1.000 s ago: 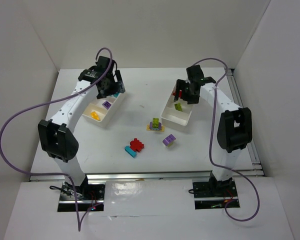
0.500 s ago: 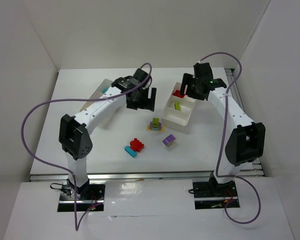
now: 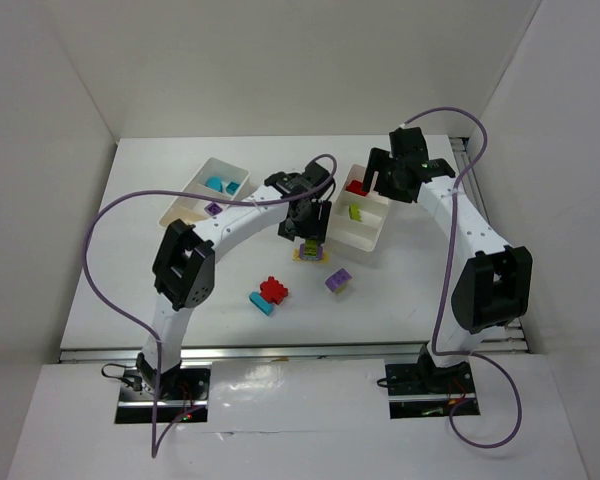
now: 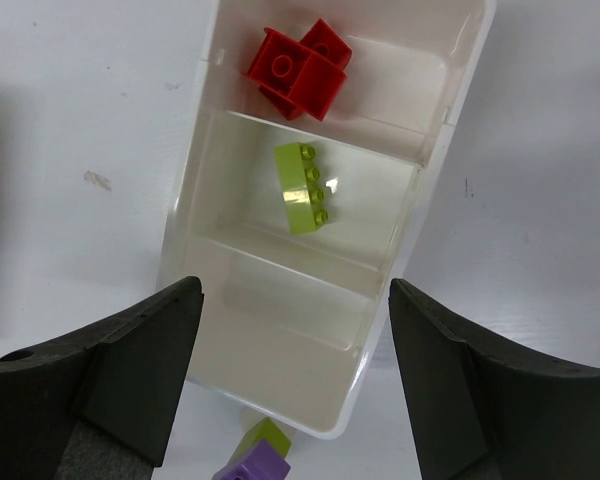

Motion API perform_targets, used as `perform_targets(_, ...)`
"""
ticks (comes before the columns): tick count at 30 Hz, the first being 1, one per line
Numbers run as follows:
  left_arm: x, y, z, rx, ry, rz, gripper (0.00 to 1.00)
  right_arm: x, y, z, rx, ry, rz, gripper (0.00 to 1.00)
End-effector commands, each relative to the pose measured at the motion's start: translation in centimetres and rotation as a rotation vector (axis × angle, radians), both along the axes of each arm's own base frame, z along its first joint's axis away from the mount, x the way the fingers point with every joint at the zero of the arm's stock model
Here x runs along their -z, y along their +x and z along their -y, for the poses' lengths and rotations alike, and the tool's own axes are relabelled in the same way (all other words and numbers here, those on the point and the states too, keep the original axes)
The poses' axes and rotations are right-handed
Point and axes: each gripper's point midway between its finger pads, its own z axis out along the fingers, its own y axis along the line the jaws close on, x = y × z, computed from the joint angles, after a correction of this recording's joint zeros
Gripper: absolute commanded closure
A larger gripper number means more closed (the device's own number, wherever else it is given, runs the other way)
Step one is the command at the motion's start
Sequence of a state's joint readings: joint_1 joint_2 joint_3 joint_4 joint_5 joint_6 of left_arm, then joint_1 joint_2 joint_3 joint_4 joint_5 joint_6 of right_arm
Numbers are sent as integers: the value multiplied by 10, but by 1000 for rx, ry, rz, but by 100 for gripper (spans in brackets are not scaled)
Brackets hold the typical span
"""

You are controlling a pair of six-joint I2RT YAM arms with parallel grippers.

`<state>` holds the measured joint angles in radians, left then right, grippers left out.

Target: Sort the legos into containers by color

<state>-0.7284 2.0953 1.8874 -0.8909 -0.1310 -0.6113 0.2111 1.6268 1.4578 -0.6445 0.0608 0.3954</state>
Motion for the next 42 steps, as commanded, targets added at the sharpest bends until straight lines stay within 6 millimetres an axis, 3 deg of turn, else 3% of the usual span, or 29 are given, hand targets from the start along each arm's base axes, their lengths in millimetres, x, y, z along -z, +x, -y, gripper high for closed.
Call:
perform_targets(1,-3,5,6,-16,14,28,23,-17,-3,5,17,3,47,18)
perform_targets(6,9,3,4,-16,33,7,33,-17,-3,5,17,3,47,18)
perform_targets(13,6,5,0,3,58,24,43,-19,-2,1,3,19,53,18)
perform_targets(15,3,4,-2,3,58,24,59,-19,-2,1,3,19,53,18)
perform_targets(19,-31,4,-10,8,43,52,89,-23,0,0,-10,21,63,18)
perform_targets(20,-44,8,-22,-18,20,51,100,-23,-1,-4,-34,31,61,18)
perform_targets(22,-63,8,-31,25,-56,32,100,-25,-2,-11,-73,56,65,18)
perform_targets(23,-83,16,-50,-3,-95,57,100,-30,-3,-20,-115,85,70,18)
perform_targets(24,-90,16,-59,-3,-117,56,100,-32,-2,-25,-138,107,77,18)
perform_targets(25,-100,14,-59,48,-179,55,100,-34,-3,-31,-169,125,84,18)
perform_targets(26,-108,25,-75,11,-216,69,100,-35,-3,-36,-199,141,80,18)
perform_targets(27,-124,28,-81,12,-253,101,100,-38,-6,-47,-250,189,82,18)
perform_targets(30,-144,42,-94,11,-362,135,100,-55,-12,-72,-385,284,112,18)
perform_targets(36,-147,57,-98,-26,-472,135,100,-72,-22,-121,-593,542,133,19)
perform_targets(42,-151,57,-105,-45,-559,141,100,-53,-6,-161,-613,605,74,20)
